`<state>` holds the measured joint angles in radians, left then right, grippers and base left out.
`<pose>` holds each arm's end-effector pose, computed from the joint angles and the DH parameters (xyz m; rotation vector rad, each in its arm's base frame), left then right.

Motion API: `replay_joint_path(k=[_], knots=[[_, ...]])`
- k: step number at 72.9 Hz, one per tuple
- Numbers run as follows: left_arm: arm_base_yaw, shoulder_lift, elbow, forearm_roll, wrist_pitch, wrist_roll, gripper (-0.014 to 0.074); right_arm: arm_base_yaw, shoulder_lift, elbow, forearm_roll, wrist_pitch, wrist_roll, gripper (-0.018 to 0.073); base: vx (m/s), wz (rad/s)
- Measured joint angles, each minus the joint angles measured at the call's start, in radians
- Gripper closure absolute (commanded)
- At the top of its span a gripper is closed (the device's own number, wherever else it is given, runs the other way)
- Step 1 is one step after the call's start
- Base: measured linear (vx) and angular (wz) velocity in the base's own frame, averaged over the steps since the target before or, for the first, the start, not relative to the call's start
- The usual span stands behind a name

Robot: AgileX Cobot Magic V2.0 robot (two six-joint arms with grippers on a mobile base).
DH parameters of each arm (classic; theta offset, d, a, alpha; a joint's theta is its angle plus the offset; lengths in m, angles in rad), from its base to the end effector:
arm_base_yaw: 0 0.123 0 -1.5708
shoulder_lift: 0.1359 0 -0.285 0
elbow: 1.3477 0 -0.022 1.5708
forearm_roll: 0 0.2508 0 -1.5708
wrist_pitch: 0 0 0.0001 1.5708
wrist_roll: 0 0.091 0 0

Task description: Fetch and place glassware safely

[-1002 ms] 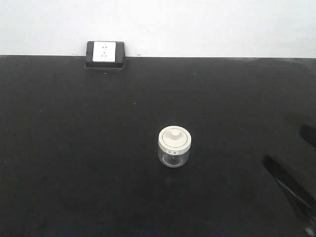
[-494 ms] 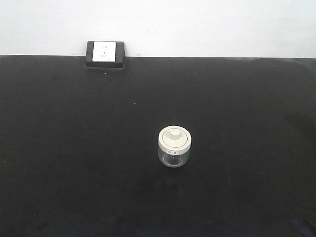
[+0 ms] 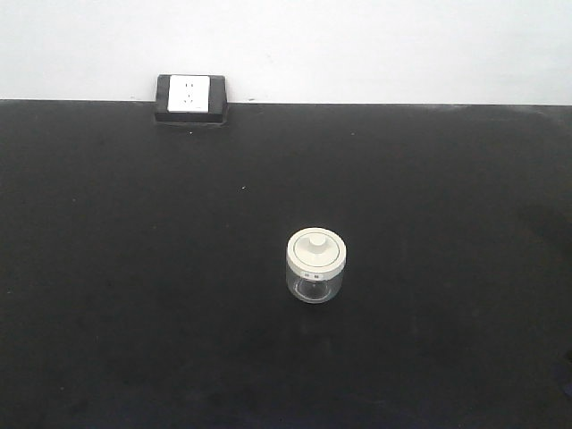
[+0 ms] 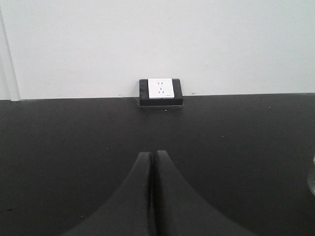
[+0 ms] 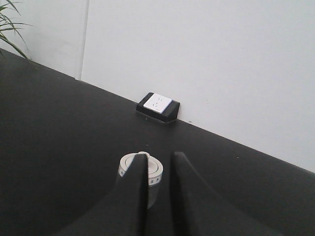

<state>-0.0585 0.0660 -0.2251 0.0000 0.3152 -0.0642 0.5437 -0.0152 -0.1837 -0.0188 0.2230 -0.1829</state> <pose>0.0493 -0.0029 0.2563 -0.0047 1.6405 -0.0939 0.0364 0.0216 0.2548 -0.5477 1.4111 0.2716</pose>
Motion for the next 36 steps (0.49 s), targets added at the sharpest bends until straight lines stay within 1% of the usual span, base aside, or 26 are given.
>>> replay_joint_path(k=[36], knots=[[0.000, 0.000, 0.000, 0.000, 0.000, 0.000, 0.0603, 0.000, 0.000, 0.000, 0.000, -0.015, -0.001, 0.0567, 0.00, 0.00]])
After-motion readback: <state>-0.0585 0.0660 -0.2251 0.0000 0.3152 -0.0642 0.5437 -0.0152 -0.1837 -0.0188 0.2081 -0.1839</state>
